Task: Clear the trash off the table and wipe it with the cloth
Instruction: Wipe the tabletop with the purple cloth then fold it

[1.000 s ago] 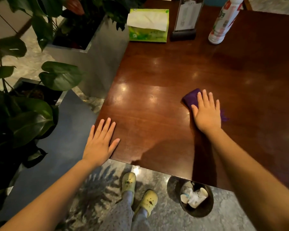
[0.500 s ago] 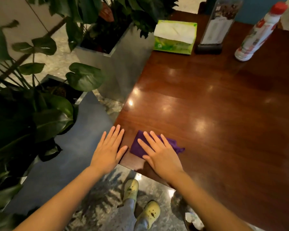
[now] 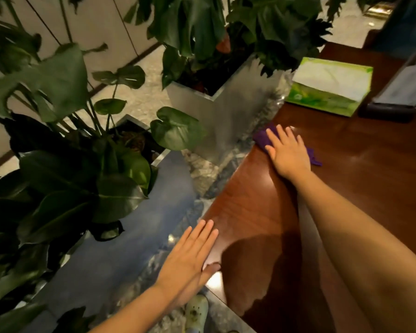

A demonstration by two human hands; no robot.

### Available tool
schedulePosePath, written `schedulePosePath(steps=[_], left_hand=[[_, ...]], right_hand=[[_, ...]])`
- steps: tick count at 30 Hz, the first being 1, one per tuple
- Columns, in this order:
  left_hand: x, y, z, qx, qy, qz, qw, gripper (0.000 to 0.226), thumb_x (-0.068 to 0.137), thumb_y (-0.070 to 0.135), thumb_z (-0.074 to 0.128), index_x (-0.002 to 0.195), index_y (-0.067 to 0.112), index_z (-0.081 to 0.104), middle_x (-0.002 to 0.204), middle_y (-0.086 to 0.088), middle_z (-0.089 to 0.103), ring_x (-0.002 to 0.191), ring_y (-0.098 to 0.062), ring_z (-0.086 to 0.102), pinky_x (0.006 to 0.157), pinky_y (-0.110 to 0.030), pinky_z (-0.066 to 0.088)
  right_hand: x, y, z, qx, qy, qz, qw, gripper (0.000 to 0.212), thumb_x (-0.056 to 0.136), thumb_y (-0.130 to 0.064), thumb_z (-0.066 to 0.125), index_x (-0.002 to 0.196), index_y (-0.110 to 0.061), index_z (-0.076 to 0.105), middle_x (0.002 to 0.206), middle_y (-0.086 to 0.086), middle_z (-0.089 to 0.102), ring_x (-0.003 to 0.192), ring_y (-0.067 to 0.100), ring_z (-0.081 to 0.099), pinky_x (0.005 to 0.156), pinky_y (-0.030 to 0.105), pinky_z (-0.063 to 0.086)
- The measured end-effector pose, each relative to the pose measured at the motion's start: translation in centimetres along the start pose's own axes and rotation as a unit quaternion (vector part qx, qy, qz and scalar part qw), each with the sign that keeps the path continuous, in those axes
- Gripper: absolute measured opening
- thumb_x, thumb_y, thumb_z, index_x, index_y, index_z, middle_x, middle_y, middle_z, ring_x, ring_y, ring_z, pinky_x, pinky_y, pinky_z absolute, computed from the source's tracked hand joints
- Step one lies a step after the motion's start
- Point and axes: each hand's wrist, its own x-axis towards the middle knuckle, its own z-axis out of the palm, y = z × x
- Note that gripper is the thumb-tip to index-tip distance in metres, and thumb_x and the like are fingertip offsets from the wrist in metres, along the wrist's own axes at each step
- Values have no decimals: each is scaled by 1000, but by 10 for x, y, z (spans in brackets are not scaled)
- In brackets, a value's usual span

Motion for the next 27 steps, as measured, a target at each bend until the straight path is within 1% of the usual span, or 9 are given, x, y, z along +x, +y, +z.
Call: schedulePosePath(steps=[5, 12, 14, 16, 18, 20, 22, 24, 27], left_hand=[[1, 1, -2, -9, 9, -6, 1000, 67, 93, 57, 22, 144, 15, 30, 152, -4, 29, 141, -21, 26, 110, -37, 19], [1, -4, -7, -41, -20, 2, 999, 65, 96, 55, 19, 144, 12, 25, 151, -5, 27, 142, -20, 22, 112, -34, 13], [1, -7, -13, -78, -37, -2, 996, 67, 95, 57, 15, 144, 12, 24, 152, -4, 20, 142, -15, 16, 114, -28, 7], [-1, -10, -17, -164, 5, -22, 986, 71, 91, 61, 11, 146, 17, 11, 153, 5, 1, 143, -7, 2, 115, -18, -4], [-6, -12, -19, -264, 28, -65, 962, 70, 88, 65, 10, 143, 23, 3, 152, 11, -4, 142, -2, -6, 114, -13, -5], [-14, -11, -25, -322, 62, -111, 938, 61, 92, 56, 20, 143, 25, 8, 152, 11, 7, 141, -1, 5, 113, -13, 3], [-18, -9, -33, -366, 93, -158, 913, 48, 99, 34, 33, 144, 20, 22, 147, 6, 29, 134, -2, 25, 108, -15, 17], [-18, -6, -40, -388, 110, -201, 893, 42, 98, 19, 39, 139, 15, 37, 135, -1, 48, 124, -11, 42, 101, -22, 30], [-20, -5, -43, -382, 110, -247, 883, 33, 95, 13, 46, 127, 10, 53, 120, -9, 60, 111, -26, 54, 92, -32, 40]], right_hand=[[12, -9, -1, 2, -16, 10, 1000, 52, 101, -39, 21, 150, -27, 12, 160, 4, 6, 148, 25, 4, 119, 45, 7], [-61, -67, 14, -33, -12, -94, 995, 51, 99, -37, 29, 148, -23, 25, 157, 9, 20, 145, 30, 19, 115, 47, 17], [-89, -81, 18, -45, -10, -115, 992, 52, 96, -38, 28, 145, -21, 33, 153, 10, 31, 140, 31, 30, 113, 49, 25], [-114, -92, 23, -47, -14, -123, 991, 54, 92, -38, 28, 141, -19, 41, 148, 11, 41, 134, 31, 40, 108, 49, 33], [-139, -105, 28, -47, -27, -128, 990, 54, 90, -38, 30, 138, -19, 45, 145, 11, 45, 132, 30, 45, 106, 49, 37], [-161, -120, 32, -46, -36, -136, 989, 54, 89, -38, 29, 137, -21, 46, 144, 9, 47, 131, 28, 46, 106, 49, 37], [-183, -136, 36, -46, -48, -139, 988, 55, 87, -39, 28, 134, -23, 50, 142, 6, 50, 130, 26, 49, 104, 47, 39], [-204, -151, 39, -34, -60, -135, 988, 57, 85, -40, 26, 132, -23, 53, 140, 5, 52, 128, 24, 51, 103, 46, 41], [-233, -166, 42, -23, -71, -139, 988, 57, 87, -41, 25, 134, -21, 51, 142, 4, 50, 131, 23, 48, 105, 47, 38]])
